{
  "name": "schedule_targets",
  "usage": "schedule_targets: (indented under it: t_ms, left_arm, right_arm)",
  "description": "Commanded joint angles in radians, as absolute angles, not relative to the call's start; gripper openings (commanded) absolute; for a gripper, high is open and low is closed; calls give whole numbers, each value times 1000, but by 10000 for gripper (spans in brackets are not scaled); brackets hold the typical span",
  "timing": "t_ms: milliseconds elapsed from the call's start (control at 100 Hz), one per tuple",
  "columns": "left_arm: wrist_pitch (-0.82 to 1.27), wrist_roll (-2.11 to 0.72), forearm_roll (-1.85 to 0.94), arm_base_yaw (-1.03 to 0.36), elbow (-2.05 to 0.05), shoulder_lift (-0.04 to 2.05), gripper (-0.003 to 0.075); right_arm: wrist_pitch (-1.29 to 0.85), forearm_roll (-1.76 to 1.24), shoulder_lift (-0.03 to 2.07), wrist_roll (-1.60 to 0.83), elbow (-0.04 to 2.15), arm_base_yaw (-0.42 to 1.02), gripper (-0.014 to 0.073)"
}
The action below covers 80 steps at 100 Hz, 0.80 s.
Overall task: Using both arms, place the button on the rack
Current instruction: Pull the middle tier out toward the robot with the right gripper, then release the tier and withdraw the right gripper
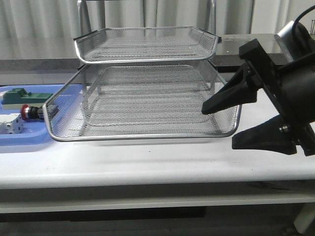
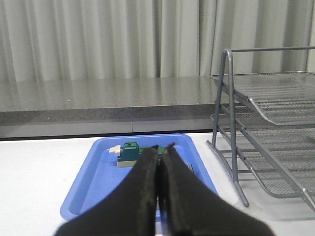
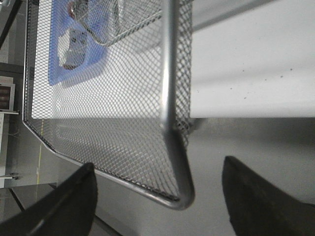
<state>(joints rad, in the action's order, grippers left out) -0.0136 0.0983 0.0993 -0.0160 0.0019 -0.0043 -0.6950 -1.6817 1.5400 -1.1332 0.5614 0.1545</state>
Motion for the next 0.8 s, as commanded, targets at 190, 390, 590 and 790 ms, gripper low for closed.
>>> schedule_targets:
  t_ms: [190,390,590,790]
  left_arm:
    - [-91,107,99,-17,47,-40,-20]
    - [-91,107,99,-17,47,-40,-20]
    - [-91,107,99,-17,47,-40,-20]
    - [-91,107,99,-17,47,-40,-20]
  right_arm:
    - [-764,-1604,1495,-1150,577,155,562]
    - [-758,-1464,1417,-1080,577,155,562]
    - [-733,-1210,1265,-871,580,155,562]
    - [-726,-916,1088,-609,609,155,562]
